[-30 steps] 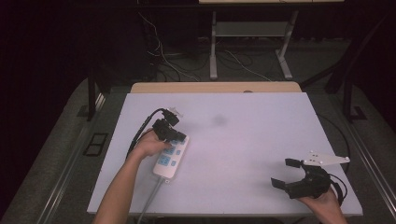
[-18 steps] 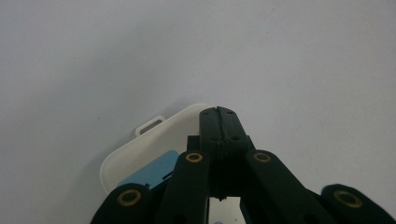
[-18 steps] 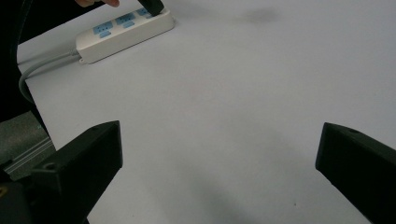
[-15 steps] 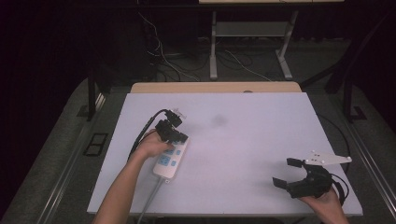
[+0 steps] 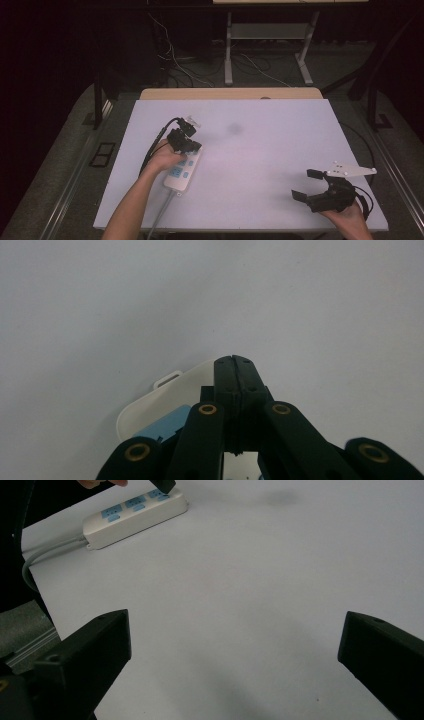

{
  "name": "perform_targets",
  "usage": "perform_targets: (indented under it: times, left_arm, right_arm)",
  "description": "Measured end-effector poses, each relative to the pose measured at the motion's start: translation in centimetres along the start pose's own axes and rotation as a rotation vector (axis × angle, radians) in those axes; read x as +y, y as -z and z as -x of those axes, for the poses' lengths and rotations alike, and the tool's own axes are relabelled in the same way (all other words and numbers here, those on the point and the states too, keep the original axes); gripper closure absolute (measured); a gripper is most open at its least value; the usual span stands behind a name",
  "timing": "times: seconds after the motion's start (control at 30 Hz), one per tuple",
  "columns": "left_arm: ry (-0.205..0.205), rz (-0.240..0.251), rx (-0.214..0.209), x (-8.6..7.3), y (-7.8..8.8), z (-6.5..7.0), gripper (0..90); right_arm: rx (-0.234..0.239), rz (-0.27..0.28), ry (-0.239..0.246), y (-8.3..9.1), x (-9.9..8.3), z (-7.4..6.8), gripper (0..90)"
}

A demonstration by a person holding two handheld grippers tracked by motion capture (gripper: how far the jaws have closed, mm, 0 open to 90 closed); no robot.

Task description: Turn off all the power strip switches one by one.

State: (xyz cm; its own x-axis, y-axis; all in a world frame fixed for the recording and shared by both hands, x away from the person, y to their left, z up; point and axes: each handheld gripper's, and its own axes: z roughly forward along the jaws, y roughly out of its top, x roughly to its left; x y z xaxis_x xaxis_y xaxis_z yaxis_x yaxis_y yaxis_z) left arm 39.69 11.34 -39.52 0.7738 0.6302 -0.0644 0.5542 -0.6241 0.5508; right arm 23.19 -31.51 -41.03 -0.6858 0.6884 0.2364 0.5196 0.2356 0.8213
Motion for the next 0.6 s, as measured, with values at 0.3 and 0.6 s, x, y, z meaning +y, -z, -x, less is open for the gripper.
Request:
perform_targets:
  times: [0.3,0.6]
  left_arm:
    - [0.035,0.046,-0.023,-1.2,2.4,-0.4,88.9]
    - [0.041,0.097,-0.048,-2.0,4.6,0.3,74.5]
  right_arm:
    - [0.001,0.000,-0.006,0.0,0.0,0.2,0.5]
    - [0.002,0.001,-0.005,-0.1,0.0,0.1,0.5]
